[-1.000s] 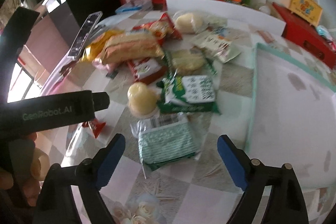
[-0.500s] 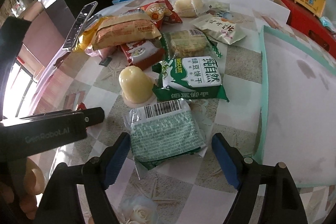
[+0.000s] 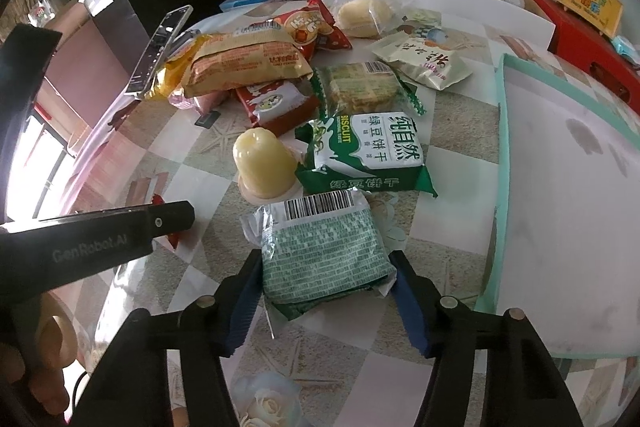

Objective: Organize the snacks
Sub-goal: 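Grasp the silver-green barcode packet with the right tool while the left tool grasps the red wrapped candy, then carry the packet with the right tool into the white tray while the left tool drops the candy there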

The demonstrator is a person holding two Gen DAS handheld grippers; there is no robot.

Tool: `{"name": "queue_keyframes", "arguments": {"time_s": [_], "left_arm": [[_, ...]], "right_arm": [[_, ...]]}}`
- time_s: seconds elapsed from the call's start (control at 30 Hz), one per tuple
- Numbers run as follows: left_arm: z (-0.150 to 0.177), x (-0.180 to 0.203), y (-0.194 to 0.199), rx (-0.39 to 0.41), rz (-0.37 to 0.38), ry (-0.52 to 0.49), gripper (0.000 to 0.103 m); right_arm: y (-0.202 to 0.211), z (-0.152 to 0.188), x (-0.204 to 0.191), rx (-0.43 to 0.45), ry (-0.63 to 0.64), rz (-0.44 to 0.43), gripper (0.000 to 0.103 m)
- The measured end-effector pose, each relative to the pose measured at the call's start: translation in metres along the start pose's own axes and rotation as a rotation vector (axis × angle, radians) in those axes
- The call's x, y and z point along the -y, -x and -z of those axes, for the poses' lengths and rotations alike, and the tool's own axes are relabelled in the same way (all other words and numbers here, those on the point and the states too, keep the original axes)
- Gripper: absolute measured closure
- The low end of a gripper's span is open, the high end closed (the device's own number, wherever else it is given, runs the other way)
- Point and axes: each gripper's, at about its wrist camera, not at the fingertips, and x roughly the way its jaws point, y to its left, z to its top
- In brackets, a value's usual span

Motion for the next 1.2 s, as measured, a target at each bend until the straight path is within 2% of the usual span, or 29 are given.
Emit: {"name": "queue_keyframes", "arguments": {"time_s": [0.17,0.77,0.97,1.2], "left_arm": [[-0.004,0.004,0.010,0.016,0.009,-0.004,0.072],[-0.009,0.011,0.049,0.093,0.025,-0.021,0.072],[-0.009,0.023,0.058,0.136,0.034,-0.043,0.072],[-0.008,0.042,0.069,0.175,0.075,-0.097,0.072]], "right_arm": [[0.003,0.001,-0.001,0.009,0.006,-0.008,0.043],[0.034,-0.006,0.009,0.084,-0.019,-0.028,0.043],[0.051,-0.010,0.019,0.125,-0.038,-0.019,0.043],[0.066,-0.017,0.045,0.169,-0.092,0.031,0.043]]}}
